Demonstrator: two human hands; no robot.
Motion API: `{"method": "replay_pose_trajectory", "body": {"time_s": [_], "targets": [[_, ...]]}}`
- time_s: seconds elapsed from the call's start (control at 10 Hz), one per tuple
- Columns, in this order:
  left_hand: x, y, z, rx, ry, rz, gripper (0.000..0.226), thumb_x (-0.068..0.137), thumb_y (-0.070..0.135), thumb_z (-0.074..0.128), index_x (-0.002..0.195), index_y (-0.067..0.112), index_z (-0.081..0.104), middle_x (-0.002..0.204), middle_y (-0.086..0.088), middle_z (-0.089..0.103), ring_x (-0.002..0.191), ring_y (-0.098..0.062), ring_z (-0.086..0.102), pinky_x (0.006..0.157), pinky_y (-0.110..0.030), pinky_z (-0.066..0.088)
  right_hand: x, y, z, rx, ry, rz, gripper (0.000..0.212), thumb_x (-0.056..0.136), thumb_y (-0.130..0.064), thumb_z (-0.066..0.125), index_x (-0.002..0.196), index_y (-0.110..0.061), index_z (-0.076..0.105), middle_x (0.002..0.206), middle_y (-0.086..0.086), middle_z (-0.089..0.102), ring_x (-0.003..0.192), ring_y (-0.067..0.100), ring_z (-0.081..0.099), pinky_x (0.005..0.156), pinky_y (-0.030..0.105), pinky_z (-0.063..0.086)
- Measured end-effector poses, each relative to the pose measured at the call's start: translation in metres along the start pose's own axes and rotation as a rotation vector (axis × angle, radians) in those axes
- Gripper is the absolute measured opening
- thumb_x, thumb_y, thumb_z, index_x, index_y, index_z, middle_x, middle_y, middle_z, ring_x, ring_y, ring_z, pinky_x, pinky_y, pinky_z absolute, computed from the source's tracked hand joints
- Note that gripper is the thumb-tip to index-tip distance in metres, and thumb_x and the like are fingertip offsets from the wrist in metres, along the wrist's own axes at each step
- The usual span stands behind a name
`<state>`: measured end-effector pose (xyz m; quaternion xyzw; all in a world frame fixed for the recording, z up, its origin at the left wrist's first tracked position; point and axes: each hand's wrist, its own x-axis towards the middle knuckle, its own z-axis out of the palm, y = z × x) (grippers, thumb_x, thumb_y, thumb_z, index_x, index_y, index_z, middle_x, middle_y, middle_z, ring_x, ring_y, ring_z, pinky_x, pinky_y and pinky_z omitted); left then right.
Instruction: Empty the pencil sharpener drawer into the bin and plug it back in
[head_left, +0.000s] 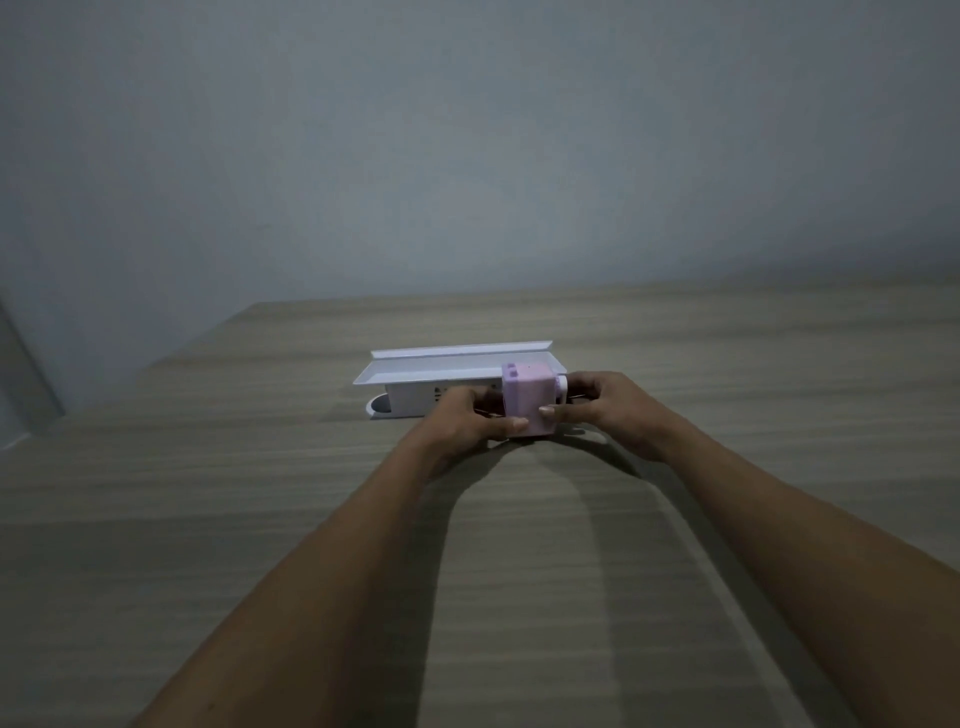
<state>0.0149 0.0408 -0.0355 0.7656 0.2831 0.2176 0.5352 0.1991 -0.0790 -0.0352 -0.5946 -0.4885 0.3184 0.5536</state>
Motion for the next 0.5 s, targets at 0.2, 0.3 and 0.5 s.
{"method": "replay_pose_trajectory", "body": {"time_s": [0.2,0.3,0.5], "targets": [[0.014,-0.013,-0.002,0.031,0.004,0.013,0.051,0.078,0.016,0.084,0.126,0.007,0.07,0.115,-0.004,0.077,0.108,-0.02,0.071,0.096,-0.033,0.054,0.006,0.011,-0.001,0.032,-0.007,-0.017,0.036,0.081,0.005,0.076,0.116,0.001,0.071,0.105,0.017,0.075,0.09,0.019,0.071,0.078,0.024,0.06],[0.016,-0.014,-0.001,0.024,-0.005,0.006,0.051,0.078,0.016,0.084,0.127,0.008,0.07,0.115,-0.004,0.077,0.107,-0.019,0.071,0.094,-0.032,0.054,0.006,0.013,-0.002,0.038,-0.009,-0.016,0.037,0.081,0.003,0.077,0.118,0.002,0.071,0.105,0.014,0.076,0.087,0.015,0.073,0.075,0.021,0.058],[0.005,-0.002,-0.001,0.048,-0.019,-0.001,0.058,0.077,0.009,0.084,0.131,0.003,0.064,0.114,-0.005,0.073,0.09,-0.009,0.069,0.071,-0.014,0.057,0.0,0.004,0.001,-0.057,0.034,0.019,0.042,0.075,-0.001,0.084,0.115,-0.004,0.073,0.109,0.013,0.077,0.095,0.02,0.074,0.074,0.019,0.059]]}}
